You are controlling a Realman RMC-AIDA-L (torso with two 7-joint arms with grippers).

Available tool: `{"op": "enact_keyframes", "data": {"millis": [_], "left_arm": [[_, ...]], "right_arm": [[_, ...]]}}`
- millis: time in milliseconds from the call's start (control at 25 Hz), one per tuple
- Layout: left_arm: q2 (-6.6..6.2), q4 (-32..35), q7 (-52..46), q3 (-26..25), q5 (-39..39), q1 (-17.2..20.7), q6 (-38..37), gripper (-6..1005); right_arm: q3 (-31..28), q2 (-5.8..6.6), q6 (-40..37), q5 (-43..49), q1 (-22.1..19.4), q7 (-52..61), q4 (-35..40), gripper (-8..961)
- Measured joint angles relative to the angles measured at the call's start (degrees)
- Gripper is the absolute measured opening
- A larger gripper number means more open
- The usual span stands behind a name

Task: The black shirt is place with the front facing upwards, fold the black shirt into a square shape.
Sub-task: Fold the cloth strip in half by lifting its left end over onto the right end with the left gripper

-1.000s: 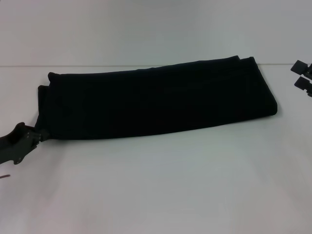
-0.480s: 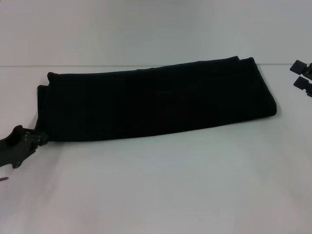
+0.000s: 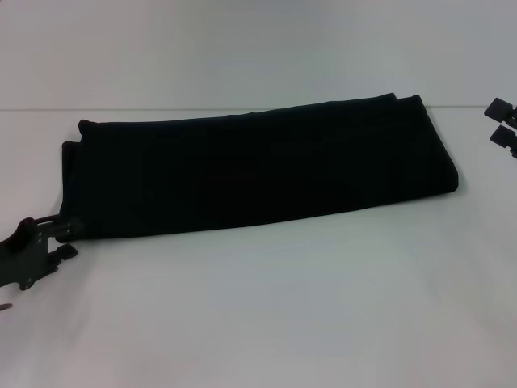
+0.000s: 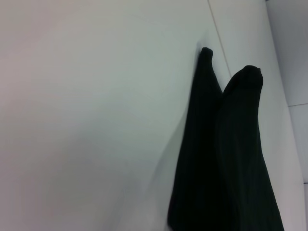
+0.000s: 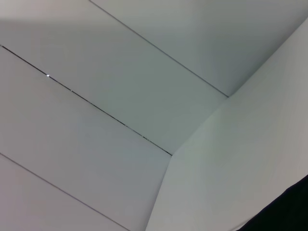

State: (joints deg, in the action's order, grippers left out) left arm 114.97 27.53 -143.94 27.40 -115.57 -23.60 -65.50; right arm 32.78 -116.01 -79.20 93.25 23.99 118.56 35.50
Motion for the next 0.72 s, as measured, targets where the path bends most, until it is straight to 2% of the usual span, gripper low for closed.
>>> {"op": "enact_keyframes", "data": {"millis": [240,480,720], "left_arm": [[-0.03,0.0,0.0,-0.4,0.2,0.0,-0.3,616],[0.05,-0.3,-0.1,-3.2,0.4,0.0,-0.9,645],[-0.17,-1.5,-1.0,-3.9,0.4,0.1,-0.7,666]], "right_arm": [[0.0,0.00,0.0,0.0,0.0,0.0,0.0,848],[-0.1,0.06,0.0,0.0,0.0,0.0,-0.5,847],[-0.3,0.09,0.1,0.0,0.0,0.0,-0.5,847]]}}
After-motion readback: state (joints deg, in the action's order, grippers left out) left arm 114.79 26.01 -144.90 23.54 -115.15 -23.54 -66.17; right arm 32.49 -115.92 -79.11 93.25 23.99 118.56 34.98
